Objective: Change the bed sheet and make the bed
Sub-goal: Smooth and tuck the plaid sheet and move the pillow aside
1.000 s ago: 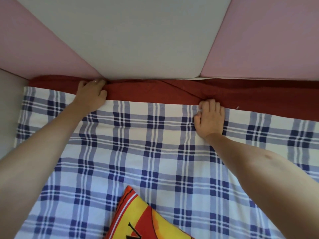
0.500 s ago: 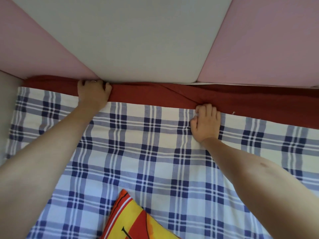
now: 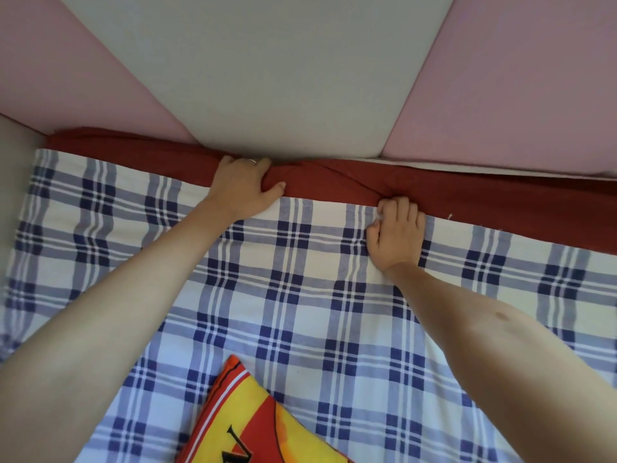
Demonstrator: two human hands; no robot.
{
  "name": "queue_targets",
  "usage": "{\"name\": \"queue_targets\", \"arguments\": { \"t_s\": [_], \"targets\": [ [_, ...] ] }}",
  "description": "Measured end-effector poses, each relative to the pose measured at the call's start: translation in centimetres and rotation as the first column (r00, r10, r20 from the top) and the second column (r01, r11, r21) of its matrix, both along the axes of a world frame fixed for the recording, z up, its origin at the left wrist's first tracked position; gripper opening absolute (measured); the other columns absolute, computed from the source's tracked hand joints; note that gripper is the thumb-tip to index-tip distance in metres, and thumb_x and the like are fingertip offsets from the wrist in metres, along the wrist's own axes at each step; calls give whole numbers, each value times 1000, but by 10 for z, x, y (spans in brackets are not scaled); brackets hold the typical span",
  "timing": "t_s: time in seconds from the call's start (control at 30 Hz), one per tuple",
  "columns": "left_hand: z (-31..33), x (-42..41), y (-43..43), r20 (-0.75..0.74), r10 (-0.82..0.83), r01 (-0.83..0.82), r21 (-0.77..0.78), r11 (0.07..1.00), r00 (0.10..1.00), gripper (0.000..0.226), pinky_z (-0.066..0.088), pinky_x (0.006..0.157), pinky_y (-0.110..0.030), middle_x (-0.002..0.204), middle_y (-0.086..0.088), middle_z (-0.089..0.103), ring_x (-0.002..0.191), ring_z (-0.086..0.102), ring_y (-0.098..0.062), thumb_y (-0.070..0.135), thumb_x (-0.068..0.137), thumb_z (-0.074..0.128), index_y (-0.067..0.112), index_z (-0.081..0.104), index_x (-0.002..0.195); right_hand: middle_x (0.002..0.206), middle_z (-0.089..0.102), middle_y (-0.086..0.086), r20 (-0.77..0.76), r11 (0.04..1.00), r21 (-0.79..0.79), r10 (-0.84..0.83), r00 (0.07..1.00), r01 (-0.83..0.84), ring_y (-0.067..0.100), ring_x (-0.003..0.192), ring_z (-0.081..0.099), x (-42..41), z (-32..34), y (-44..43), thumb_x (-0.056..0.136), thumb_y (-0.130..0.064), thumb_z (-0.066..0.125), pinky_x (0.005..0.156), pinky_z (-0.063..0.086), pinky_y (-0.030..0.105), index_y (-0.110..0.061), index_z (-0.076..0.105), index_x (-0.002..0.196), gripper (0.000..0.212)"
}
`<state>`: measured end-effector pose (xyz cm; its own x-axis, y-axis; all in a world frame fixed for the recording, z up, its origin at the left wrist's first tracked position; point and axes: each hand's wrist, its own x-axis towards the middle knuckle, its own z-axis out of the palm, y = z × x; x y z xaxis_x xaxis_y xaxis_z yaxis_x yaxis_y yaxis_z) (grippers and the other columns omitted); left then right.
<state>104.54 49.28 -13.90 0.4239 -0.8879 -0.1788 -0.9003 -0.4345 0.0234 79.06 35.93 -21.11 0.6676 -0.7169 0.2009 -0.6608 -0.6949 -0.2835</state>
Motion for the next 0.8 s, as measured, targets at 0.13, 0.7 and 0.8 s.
{"name": "queue_targets", "arguments": {
  "t_s": [0.13, 0.7, 0.8],
  "targets": [
    [6, -4, -24, 90, 36, -53, 193, 980, 995, 64, 28, 99, -38, 103, -11, 67, 108, 57, -26, 63, 90, 27, 14, 59, 117, 89, 49, 11, 9, 1000, 2, 1, 1000, -1, 23, 80, 35, 1, 3, 0, 76, -24, 40, 74, 27, 35, -10, 49, 91, 23],
    [-40, -116, 60, -77, 238, -247, -138, 959, 968, 66, 4, 109, -67, 158, -16, 11, 145, 6, -35, 41, 89, 33, 16, 21, 148, 134, 51, 11, -50, 997, 72, -10, 999, 14, 23, 114, 41, 5, 12, 2, 77, -23, 42, 97, 27, 36, -8, 45, 136, 60],
    [-56, -110, 56, -35, 221, -224, -162, 961, 975, 69, 4, 109, -67, 158, -16, 11, 145, 6, -36, 39, 86, 35, 17, 19, 150, 141, 46, 8, -62, 998, 57, -21, 998, 24, 23, 123, 39, 7, 6, 1, 78, -26, 39, 103, 25, 39, -10, 37, 143, 67]
  ]
}}
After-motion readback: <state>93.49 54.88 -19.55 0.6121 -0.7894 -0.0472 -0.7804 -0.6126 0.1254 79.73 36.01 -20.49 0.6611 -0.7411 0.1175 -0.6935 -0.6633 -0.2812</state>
